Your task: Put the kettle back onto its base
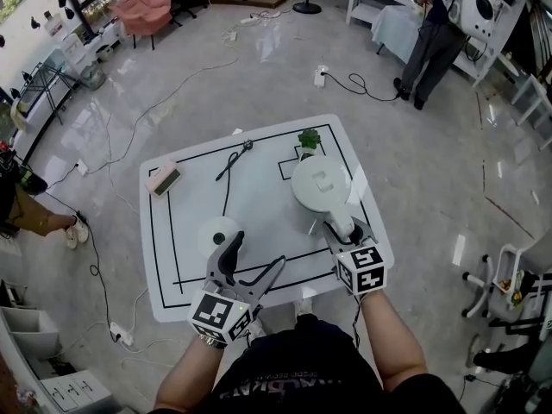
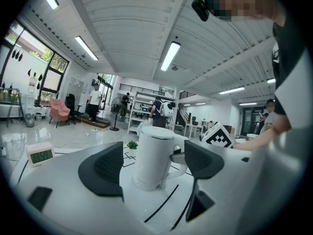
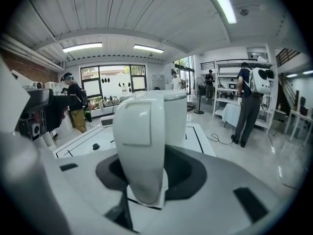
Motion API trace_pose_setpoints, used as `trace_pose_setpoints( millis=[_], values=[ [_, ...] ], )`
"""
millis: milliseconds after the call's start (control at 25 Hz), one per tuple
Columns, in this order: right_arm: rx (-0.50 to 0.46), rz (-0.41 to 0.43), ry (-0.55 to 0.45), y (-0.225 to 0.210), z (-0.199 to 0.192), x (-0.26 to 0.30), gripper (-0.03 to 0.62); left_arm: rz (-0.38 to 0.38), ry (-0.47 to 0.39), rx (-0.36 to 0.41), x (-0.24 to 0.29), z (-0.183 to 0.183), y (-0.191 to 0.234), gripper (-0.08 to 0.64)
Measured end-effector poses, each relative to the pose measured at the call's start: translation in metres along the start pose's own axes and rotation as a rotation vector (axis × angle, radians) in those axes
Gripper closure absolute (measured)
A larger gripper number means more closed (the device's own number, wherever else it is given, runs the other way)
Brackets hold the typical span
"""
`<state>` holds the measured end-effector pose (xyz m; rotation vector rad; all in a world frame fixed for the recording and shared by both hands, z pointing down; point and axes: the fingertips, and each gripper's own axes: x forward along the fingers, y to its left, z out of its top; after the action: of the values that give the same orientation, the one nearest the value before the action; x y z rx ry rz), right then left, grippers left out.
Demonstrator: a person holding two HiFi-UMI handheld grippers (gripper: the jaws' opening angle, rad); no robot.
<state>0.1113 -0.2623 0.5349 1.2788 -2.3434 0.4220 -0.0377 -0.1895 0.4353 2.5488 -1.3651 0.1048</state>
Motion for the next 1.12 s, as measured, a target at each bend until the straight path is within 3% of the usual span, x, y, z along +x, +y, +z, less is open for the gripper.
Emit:
trace_pose_setpoints(
  millis=[520,960,1120],
  values=[
    [-0.002,-0.005,-0.019,0.001,0.001,-0.001,0.445,0.006,0.01,-0.006,-0.005,-0.001,0.004,0.181],
    [-0.039,-0.002,-0.113,0.002,0.012,-0.007,0.455,0.034,0.012,-0.013,-0.014,-0.003,0.01,0.184],
    [-0.06,0.005,-0.156,0.006,0.024,-0.008,0.463,0.042,0.006,-0.013,-0.018,-0.002,0.011,0.224]
  ],
)
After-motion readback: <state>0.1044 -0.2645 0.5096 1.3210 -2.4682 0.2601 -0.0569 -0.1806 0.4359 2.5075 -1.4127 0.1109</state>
